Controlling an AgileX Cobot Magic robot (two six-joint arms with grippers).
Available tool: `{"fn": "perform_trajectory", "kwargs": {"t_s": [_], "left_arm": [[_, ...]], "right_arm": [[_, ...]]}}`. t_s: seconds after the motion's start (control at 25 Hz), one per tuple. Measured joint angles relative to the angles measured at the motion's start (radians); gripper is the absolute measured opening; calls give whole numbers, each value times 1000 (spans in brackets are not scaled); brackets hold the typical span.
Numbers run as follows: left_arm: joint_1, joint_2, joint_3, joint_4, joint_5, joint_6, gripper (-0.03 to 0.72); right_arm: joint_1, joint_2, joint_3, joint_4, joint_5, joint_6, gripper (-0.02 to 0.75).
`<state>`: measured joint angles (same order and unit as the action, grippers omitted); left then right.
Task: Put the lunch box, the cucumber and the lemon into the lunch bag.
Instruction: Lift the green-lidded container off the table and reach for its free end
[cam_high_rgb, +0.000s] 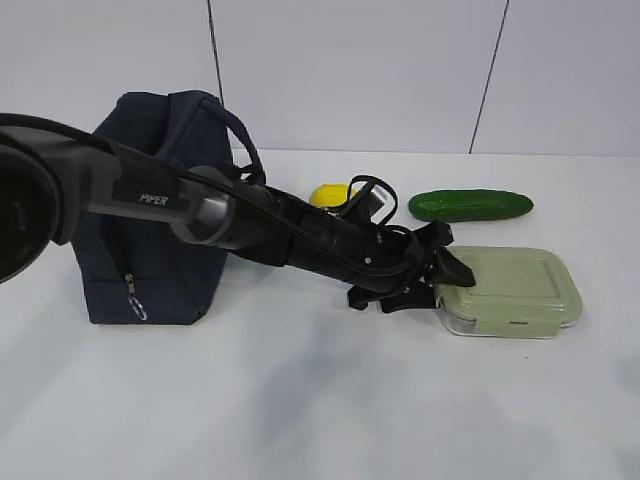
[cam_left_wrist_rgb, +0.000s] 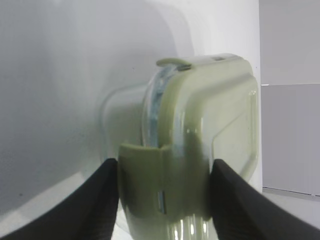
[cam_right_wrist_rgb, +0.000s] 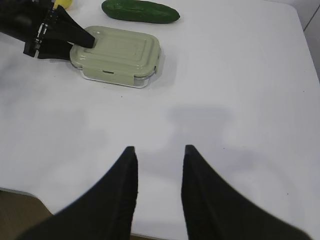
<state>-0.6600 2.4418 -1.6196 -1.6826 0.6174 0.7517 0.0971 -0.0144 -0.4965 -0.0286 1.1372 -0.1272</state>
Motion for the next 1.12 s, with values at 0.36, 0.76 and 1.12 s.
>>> {"fn": "perform_trajectory", "kwargs": {"t_s": [0.36, 0.76, 1.12], "left_arm": [[4, 2, 0, 0, 14, 0, 384], [16, 6, 0, 0, 34, 0, 383], [25, 8, 0, 6, 75, 0, 382]], "right_arm": [[0, 0, 0, 0, 2, 0, 240], [0, 0, 0, 0, 0, 0, 240], [0, 0, 0, 0, 0, 0, 240]]}}
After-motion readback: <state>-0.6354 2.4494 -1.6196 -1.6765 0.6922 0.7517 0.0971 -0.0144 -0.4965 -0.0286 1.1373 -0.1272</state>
